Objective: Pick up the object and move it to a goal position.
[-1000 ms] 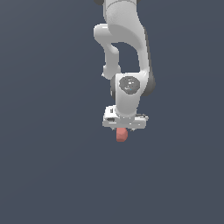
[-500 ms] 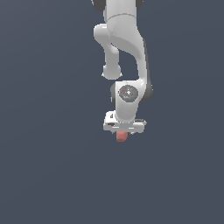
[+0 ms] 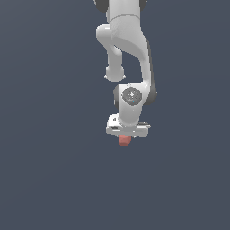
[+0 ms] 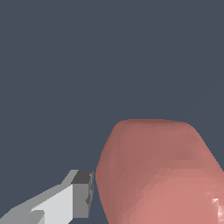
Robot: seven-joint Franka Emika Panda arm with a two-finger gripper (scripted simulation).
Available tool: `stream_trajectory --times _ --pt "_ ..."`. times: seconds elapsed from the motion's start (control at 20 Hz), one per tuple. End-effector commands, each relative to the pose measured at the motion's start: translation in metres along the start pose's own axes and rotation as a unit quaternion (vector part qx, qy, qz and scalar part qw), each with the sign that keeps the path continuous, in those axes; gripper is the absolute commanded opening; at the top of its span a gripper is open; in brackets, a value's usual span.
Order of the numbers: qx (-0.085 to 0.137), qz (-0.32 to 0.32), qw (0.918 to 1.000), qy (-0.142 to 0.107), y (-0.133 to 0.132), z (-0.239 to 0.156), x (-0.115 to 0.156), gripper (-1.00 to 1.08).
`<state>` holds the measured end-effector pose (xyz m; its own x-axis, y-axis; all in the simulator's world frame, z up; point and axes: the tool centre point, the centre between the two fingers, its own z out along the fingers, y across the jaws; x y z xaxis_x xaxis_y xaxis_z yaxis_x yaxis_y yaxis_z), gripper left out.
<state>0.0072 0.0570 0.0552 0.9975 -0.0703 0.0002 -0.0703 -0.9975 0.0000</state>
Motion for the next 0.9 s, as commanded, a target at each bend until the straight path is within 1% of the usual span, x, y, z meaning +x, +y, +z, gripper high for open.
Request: stream_trajectory --times 0.0,0.2,0.4,0.6,0.85 --pt "0.000 0.000 1.0000 0.000 0.000 0.000 0.000 -1.00" --pt "0.000 0.000 1.0000 0.000 0.006 -0.001 0.001 -1.00" --pt "0.000 0.000 1.0000 0.000 0.025 -0.006 0.004 -1.00" --pt "0.000 0.000 1.0000 0.000 0.057 -0.014 0.009 -1.00" --pt "0.000 0.000 1.0000 0.000 0.112 -0.028 0.019 -1.00"
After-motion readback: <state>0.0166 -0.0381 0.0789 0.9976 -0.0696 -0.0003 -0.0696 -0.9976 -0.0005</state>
